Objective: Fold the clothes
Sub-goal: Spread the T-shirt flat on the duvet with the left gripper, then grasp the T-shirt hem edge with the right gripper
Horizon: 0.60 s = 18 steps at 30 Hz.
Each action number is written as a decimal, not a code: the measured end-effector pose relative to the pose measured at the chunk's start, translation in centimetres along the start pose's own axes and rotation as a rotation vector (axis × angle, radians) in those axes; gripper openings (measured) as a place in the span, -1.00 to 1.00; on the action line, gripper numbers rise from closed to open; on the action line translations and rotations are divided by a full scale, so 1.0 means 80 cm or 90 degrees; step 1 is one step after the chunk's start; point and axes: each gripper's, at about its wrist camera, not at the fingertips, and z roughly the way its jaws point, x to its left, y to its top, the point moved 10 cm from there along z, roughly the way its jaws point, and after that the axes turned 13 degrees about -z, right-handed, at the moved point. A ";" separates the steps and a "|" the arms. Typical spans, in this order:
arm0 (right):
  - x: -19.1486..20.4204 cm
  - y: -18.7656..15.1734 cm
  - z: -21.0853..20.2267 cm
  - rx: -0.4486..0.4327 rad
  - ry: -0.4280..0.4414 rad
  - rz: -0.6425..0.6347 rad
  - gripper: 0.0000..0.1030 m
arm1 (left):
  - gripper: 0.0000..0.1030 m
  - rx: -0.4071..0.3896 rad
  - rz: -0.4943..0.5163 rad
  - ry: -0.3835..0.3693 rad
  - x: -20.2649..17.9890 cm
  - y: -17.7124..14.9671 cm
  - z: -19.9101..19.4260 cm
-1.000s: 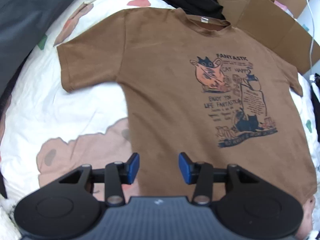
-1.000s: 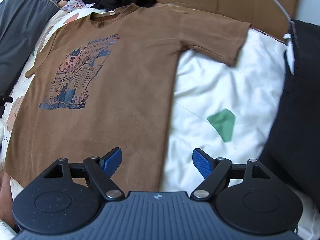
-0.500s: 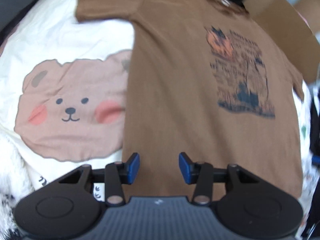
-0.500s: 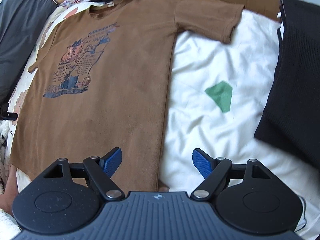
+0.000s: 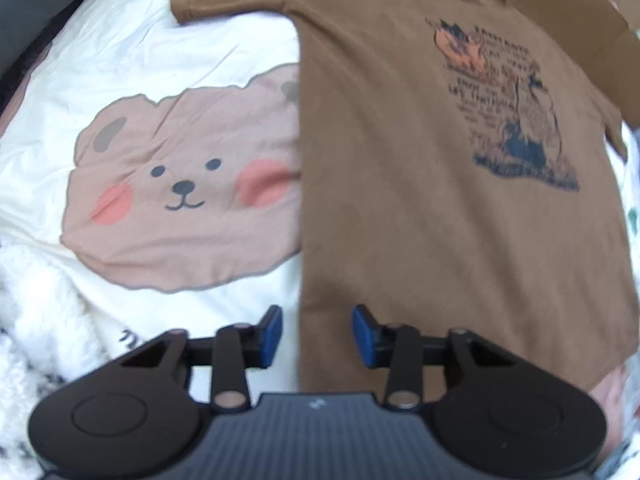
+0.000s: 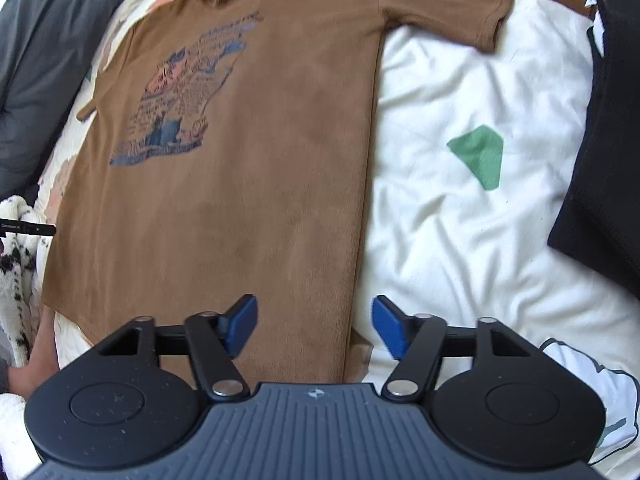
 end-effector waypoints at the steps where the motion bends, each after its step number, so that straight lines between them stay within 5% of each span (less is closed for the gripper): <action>1: 0.001 -0.001 0.001 0.004 0.003 -0.001 0.19 | -0.36 0.005 -0.002 -0.001 0.004 -0.002 -0.001; 13: 0.010 -0.024 0.033 0.099 0.013 0.005 0.14 | -0.36 0.085 0.042 -0.038 0.010 -0.053 0.013; 14: 0.012 -0.026 0.035 0.106 0.011 -0.002 0.02 | -0.36 0.084 0.044 -0.037 0.010 -0.055 0.014; 16: 0.013 -0.029 0.039 0.119 0.002 -0.017 -0.90 | -0.33 0.084 0.041 -0.042 0.010 -0.053 0.013; 18: 0.011 -0.029 0.036 0.120 -0.007 -0.032 -0.93 | -0.26 0.082 0.032 -0.057 0.009 -0.049 0.009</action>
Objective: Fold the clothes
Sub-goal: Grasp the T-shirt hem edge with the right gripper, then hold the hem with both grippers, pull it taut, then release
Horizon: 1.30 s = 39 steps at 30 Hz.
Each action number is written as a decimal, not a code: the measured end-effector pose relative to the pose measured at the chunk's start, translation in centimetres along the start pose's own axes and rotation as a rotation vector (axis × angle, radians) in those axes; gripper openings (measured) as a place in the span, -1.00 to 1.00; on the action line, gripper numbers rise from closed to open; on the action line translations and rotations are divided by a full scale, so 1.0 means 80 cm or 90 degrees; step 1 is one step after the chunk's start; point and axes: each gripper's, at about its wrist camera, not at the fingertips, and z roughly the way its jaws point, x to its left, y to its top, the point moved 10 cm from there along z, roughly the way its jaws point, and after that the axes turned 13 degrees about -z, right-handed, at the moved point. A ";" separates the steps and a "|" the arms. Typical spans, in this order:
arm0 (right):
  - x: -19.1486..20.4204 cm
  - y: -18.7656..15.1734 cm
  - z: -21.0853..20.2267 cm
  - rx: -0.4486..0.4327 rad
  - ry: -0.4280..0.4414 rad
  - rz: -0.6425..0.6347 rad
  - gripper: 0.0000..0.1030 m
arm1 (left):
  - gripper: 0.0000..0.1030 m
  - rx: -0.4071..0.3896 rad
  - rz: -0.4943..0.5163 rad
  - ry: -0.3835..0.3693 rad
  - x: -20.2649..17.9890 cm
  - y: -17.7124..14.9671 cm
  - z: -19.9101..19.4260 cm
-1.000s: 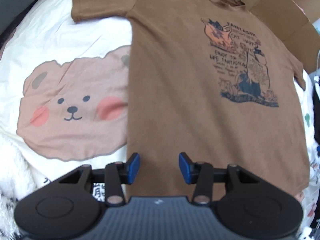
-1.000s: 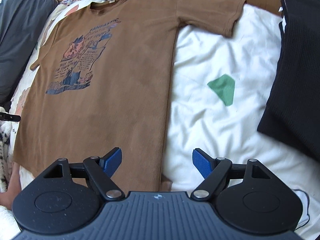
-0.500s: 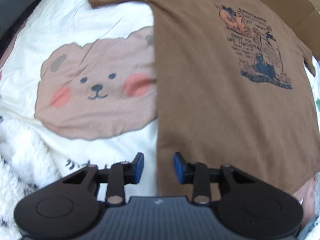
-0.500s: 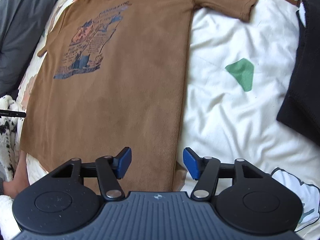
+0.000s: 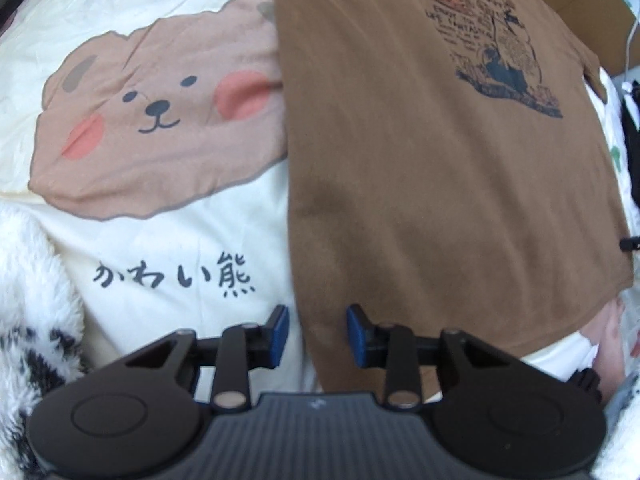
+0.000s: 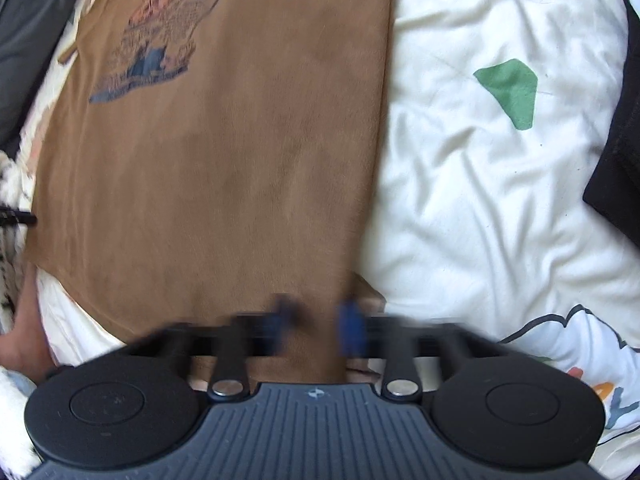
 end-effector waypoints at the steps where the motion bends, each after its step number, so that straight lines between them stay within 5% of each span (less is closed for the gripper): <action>1: -0.002 0.000 -0.001 0.001 -0.003 -0.003 -0.95 | -0.21 -0.004 -0.004 -0.006 0.000 0.002 -0.003; 16: -0.027 -0.006 -0.012 0.007 -0.038 -0.008 -0.95 | -0.24 0.057 0.029 -0.030 0.021 -0.010 -0.002; 22: -0.029 -0.009 -0.012 0.006 -0.038 -0.002 -0.94 | -0.41 0.078 0.015 -0.047 0.031 -0.014 -0.001; 33: -0.027 -0.005 -0.012 0.016 -0.043 -0.003 -0.92 | -0.40 0.086 0.058 -0.028 0.006 -0.010 0.045; 35: -0.027 -0.008 -0.010 0.017 -0.041 0.001 -0.92 | -0.49 0.095 0.046 -0.033 0.010 -0.008 0.043; 37: -0.025 -0.008 -0.005 0.020 -0.039 0.003 -0.92 | -0.87 0.110 0.024 -0.045 0.015 -0.009 0.038; 39: -0.026 -0.011 -0.005 0.023 -0.036 0.004 -0.92 | -0.91 0.120 0.030 -0.052 0.016 -0.010 0.028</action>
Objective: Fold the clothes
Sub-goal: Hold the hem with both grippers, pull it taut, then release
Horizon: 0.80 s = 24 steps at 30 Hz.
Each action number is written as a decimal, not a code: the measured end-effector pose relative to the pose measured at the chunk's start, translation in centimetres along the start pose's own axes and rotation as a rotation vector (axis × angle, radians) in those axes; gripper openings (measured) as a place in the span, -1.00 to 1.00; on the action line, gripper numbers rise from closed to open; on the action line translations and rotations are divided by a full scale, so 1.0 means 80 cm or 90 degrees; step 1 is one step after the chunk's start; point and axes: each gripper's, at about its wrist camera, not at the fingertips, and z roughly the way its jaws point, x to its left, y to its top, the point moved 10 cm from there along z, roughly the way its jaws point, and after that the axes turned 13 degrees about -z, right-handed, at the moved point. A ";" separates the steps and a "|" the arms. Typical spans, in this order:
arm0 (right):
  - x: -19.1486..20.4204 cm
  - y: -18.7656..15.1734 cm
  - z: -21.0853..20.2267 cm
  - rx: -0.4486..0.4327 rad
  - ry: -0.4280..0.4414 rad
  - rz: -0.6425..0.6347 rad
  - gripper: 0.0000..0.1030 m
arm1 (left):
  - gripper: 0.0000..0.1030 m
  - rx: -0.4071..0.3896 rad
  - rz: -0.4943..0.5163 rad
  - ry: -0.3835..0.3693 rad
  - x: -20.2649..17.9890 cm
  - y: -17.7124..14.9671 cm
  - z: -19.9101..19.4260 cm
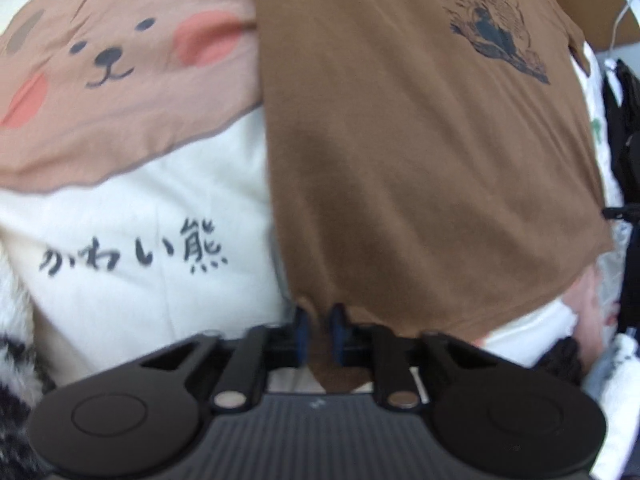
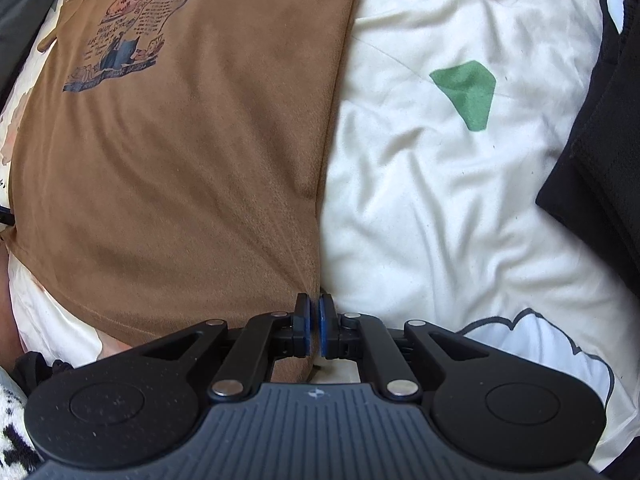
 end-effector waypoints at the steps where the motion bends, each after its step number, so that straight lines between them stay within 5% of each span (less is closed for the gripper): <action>1: 0.000 0.000 -0.001 0.001 0.002 -0.002 -0.92 | -0.92 0.002 0.008 0.002 -0.001 -0.001 -0.006; 6: 0.002 -0.001 -0.003 0.006 0.019 0.000 -0.92 | -0.90 0.003 0.010 -0.007 0.000 0.006 -0.037; 9: 0.004 -0.002 -0.001 0.003 0.022 0.011 -0.84 | -0.67 -0.002 0.002 0.006 0.005 0.010 -0.040; 11: 0.008 -0.004 0.000 0.006 0.034 0.007 -0.71 | -0.57 -0.005 0.000 0.021 0.002 0.006 -0.039; 13: 0.011 -0.006 0.001 0.008 0.045 0.012 -0.21 | -0.36 -0.004 0.002 0.021 0.000 0.005 -0.036; 18: 0.018 -0.012 0.011 0.020 0.074 0.027 -0.05 | -0.25 -0.002 -0.022 -0.002 0.008 0.000 -0.018; 20: 0.019 -0.015 0.014 0.027 0.077 0.023 -0.05 | -0.27 -0.009 -0.018 -0.002 0.011 -0.003 -0.014; 22: 0.021 -0.018 0.013 0.032 0.078 0.013 -0.11 | -0.94 0.013 -0.030 -0.044 0.008 -0.009 -0.013; 23: 0.021 -0.019 0.011 0.039 0.078 0.002 -0.19 | -0.96 0.042 -0.039 -0.067 0.007 -0.015 -0.013; 24: 0.022 -0.021 0.009 0.046 0.078 -0.010 -0.50 | -0.96 0.053 -0.033 -0.063 0.006 -0.019 -0.015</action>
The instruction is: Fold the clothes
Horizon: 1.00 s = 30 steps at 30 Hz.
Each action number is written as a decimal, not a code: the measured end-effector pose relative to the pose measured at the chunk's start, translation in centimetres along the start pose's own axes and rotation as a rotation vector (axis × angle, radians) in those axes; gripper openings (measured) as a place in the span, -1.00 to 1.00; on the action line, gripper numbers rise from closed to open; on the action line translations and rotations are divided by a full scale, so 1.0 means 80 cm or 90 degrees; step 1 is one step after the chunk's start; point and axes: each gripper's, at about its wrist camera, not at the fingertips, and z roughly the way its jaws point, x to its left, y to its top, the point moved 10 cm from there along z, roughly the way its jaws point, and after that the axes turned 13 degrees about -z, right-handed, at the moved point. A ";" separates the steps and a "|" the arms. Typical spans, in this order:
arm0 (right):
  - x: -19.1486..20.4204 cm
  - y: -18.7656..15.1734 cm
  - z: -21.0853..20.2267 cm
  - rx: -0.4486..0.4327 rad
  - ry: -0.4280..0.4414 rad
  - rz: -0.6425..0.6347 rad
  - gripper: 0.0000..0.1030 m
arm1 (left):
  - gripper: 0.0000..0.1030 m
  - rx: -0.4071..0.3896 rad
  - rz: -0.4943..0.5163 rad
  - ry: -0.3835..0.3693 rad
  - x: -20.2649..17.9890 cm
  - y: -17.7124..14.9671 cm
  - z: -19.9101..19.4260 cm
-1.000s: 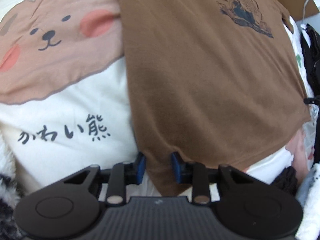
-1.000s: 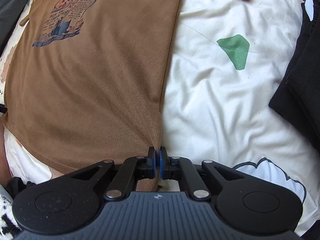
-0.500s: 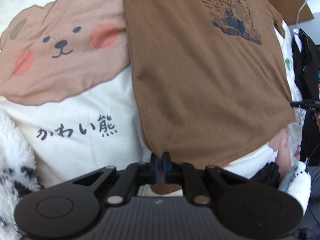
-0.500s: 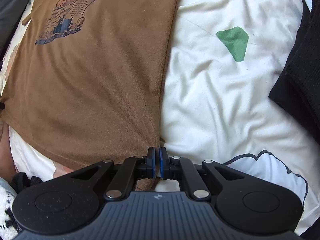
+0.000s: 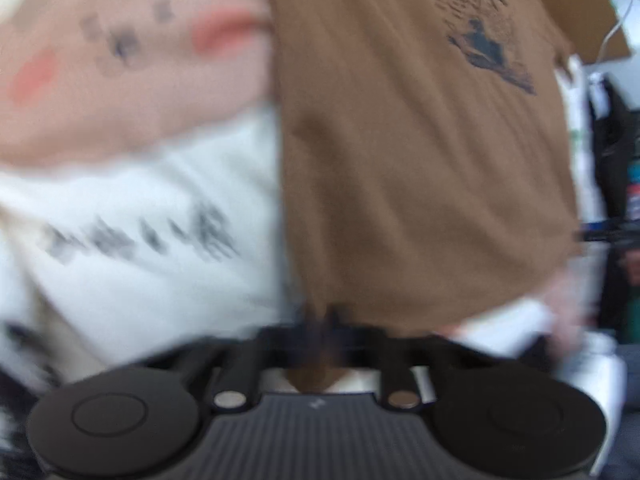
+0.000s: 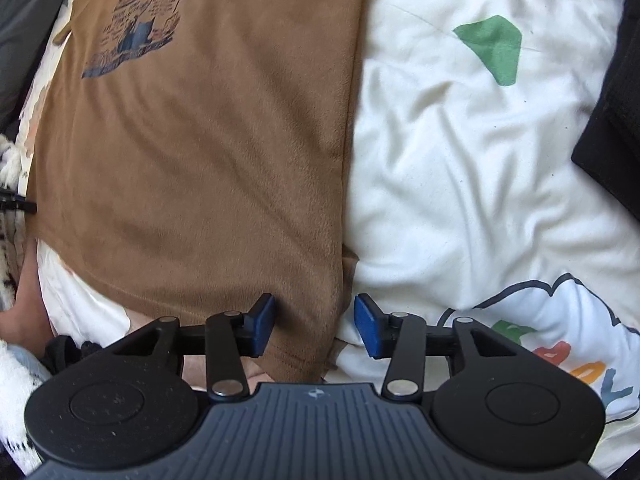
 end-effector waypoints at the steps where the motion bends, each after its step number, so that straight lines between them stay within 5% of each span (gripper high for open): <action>1: 0.001 -0.001 -0.002 0.005 0.003 -0.004 -0.70 | -0.96 0.001 0.013 0.011 -0.001 -0.001 -0.003; 3: 0.004 -0.003 -0.005 0.014 0.011 -0.013 -0.88 | -0.96 0.003 0.030 0.028 -0.004 -0.002 -0.011; 9: 0.020 -0.009 -0.010 0.034 0.033 -0.038 -0.90 | -0.94 0.012 0.068 0.083 -0.017 -0.002 -0.019; 12: 0.021 -0.010 -0.008 0.048 0.027 -0.047 -0.84 | -0.76 0.034 0.064 0.132 -0.010 -0.005 -0.014; 15: 0.020 -0.010 -0.018 0.054 0.035 -0.060 -0.69 | -0.54 0.035 0.071 0.122 -0.014 -0.005 -0.021; 18: 0.015 -0.001 -0.032 0.029 0.028 -0.057 -0.28 | -0.30 -0.017 0.082 0.122 -0.023 0.012 -0.039; 30: -0.013 0.082 -0.070 -0.182 -0.094 -0.045 -0.25 | -0.38 -0.274 0.105 0.093 -0.081 0.110 -0.077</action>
